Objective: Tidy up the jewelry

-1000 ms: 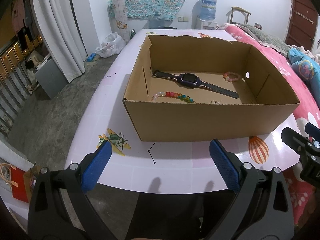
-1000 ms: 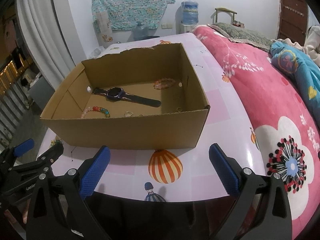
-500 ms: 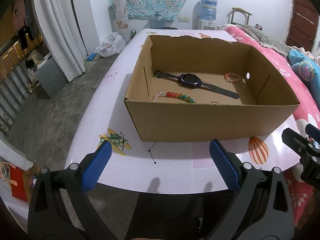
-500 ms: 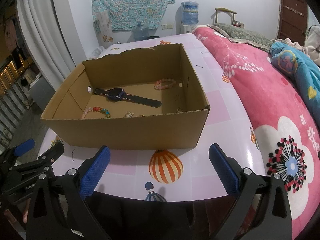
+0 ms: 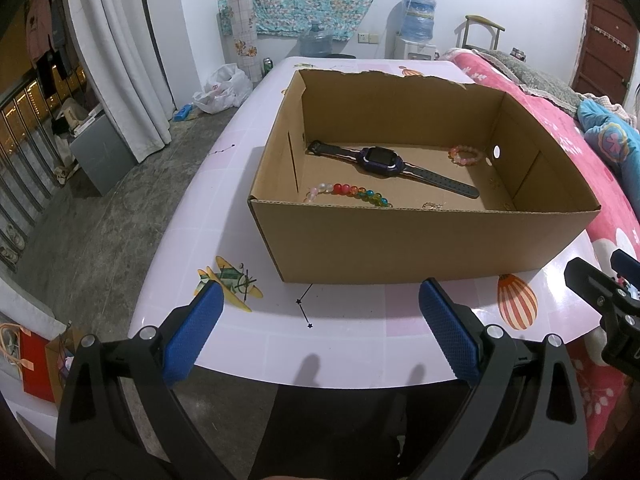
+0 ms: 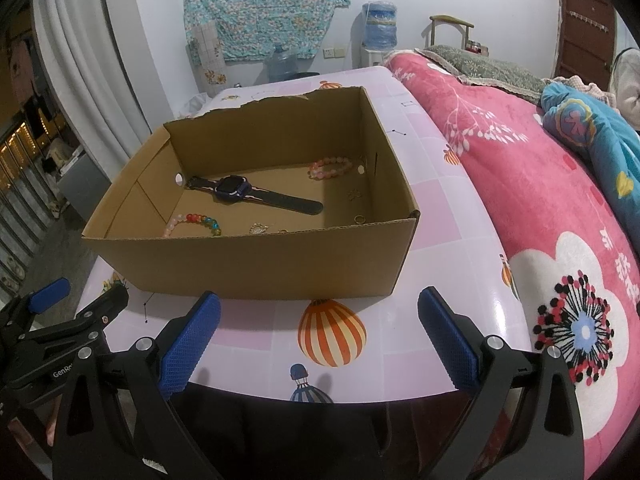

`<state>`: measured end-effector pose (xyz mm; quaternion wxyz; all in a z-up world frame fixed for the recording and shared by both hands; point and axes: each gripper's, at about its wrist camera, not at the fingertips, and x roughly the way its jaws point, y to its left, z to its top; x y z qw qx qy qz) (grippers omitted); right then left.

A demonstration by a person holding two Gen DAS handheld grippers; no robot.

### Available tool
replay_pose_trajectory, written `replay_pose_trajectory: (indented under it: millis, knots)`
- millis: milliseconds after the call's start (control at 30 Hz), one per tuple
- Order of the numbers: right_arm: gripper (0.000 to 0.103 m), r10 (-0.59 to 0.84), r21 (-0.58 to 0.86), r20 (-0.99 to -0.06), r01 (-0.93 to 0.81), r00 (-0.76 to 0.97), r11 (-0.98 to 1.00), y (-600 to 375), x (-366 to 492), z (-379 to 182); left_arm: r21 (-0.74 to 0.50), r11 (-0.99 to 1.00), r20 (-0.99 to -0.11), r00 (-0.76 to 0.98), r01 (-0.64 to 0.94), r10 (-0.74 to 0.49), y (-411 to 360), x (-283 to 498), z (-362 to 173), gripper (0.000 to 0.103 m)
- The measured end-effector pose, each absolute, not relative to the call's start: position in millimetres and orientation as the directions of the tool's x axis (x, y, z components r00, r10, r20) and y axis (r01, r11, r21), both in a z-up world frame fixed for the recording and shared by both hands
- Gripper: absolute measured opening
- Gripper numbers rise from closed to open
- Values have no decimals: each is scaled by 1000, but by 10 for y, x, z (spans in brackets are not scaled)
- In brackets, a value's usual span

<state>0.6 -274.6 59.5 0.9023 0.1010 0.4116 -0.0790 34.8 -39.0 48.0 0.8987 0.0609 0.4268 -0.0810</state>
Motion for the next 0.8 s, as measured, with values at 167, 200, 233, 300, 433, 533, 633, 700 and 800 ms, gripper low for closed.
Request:
replay_pose_trajectory:
  millis: [167,200,233,300,433,533,633,700,800]
  knots:
    - [96,-59,117,-760,225,647,967,-2743,6,590,40,979,-777,622,198,-94,-389,351,479,95]
    - [96,-59,116,-761,225,646,967,-2741,10,579,40,979,-778,622,197,-94,-389,350,480,95]
    - [96,-58,117,-761,224,646,968,-2742,13,572,40,979,-778,622,198,-94,-389,350,480,95]
    - [96,-58,116,-763,224,644,968,-2741,12,560,39,980,-780,619,198,-94,-392,349,477,95]
    - [96,-57,119,-764,226,642,967,-2750,12,548,38,980,-781,618,195,-93,-401,344,466,95]
    - [96,-56,119,-765,226,641,967,-2755,19,546,37,980,-781,617,194,-93,-405,342,461,95]
    - [96,-56,119,-765,226,641,967,-2757,21,545,38,980,-785,612,198,-93,-408,344,455,95]
    - [96,-56,120,-766,227,641,967,-2757,20,544,36,980,-791,605,196,-92,-427,341,432,95]
    - [96,-55,121,-768,228,638,966,-2758,22,528,35,980,-794,601,194,-91,-441,342,414,95]
